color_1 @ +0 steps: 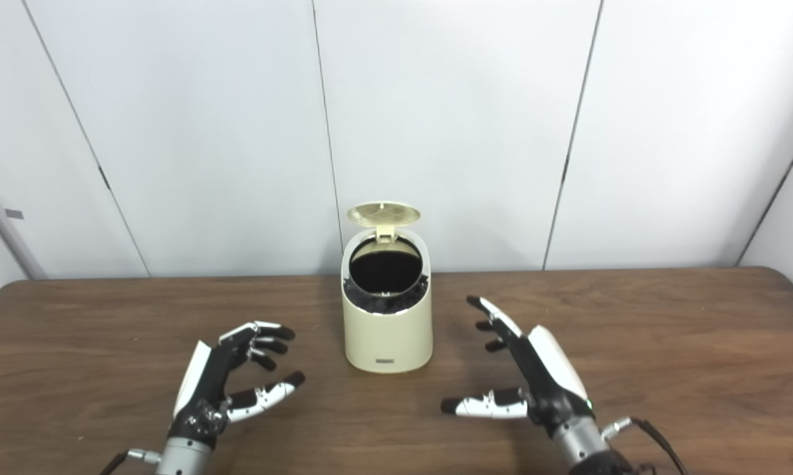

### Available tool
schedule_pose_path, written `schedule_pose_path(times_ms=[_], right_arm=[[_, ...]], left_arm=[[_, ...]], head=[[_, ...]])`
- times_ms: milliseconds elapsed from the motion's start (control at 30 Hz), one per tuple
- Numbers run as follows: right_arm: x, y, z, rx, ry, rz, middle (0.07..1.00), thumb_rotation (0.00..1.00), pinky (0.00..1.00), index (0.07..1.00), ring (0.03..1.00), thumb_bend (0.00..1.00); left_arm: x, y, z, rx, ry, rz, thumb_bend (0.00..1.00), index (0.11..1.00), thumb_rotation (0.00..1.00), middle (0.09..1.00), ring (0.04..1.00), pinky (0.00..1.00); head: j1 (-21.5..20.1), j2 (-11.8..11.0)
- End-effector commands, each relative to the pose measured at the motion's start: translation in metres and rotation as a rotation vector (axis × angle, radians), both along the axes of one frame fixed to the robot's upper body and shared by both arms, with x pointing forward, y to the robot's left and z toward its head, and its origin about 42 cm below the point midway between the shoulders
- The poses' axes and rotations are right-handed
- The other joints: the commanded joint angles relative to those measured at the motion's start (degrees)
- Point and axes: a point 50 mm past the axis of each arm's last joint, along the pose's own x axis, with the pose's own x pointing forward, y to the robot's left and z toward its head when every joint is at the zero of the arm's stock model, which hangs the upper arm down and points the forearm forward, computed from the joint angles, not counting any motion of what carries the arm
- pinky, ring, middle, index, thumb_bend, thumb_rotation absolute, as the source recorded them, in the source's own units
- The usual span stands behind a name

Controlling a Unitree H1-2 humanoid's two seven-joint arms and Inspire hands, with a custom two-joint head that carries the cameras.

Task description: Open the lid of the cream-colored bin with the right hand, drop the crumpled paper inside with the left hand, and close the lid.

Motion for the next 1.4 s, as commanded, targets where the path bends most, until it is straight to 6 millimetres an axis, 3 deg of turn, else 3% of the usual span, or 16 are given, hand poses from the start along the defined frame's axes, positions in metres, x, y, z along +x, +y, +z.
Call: schedule_pose_path(times_ms=[0, 233, 433, 533, 800, 967, 1367], right_arm=[[0.014, -0.003, 0.029, 0.008, -0.118, 0.017, 0.920, 0.35, 0.71, 0.930, 0.836, 0.75], [0.044, -0.002, 0.070, -0.019, -0.252, 0.034, 0.935, 0.38, 0.83, 0.909, 0.925, 0.73], [0.062, 0.011, 0.116, -0.067, -0.323, 0.049, 0.898, 0.35, 0.72, 0.887, 0.844, 0.70], [0.070, 0.016, 0.132, -0.126, -0.336, 0.034, 0.885, 0.41, 0.67, 0.885, 0.820, 0.70], [0.084, 0.025, 0.150, -0.224, -0.312, 0.025, 0.896, 0.67, 0.70, 0.896, 0.858, 0.69], [0.089, 0.031, 0.161, -0.248, -0.318, 0.062, 0.907, 0.74, 0.71, 0.899, 0.867, 0.69], [0.100, 0.047, 0.182, -0.371, -0.362, 0.133, 0.889, 0.79, 0.74, 0.859, 0.881, 0.69]], left_arm=[[0.008, -0.003, 0.009, -0.016, -0.039, -0.010, 0.64, 0.727, 0.00, 0.698, 0.637, 0.52], [0.012, -0.006, 0.000, -0.033, -0.012, -0.018, 0.65, 0.731, 0.00, 0.710, 0.654, 0.54], [0.012, -0.007, 0.001, -0.031, -0.009, -0.014, 0.65, 0.735, 0.00, 0.707, 0.654, 0.55], [0.011, -0.008, 0.001, -0.037, -0.004, -0.008, 0.65, 0.736, 0.00, 0.711, 0.658, 0.55], [0.009, -0.011, 0.001, -0.042, 0.001, -0.007, 0.64, 0.737, 0.00, 0.711, 0.656, 0.54], [0.008, -0.012, 0.001, -0.045, 0.004, -0.008, 0.65, 0.739, 0.00, 0.714, 0.658, 0.54], [0.007, -0.013, -0.001, -0.038, 0.007, -0.010, 0.65, 0.736, 0.00, 0.696, 0.644, 0.53]], head=[[0.08, -0.09], [-0.02, -0.63], [0.37, -0.77], [0.40, -0.88], [0.44, -0.94], [0.52, -0.88], [0.91, -0.56]])
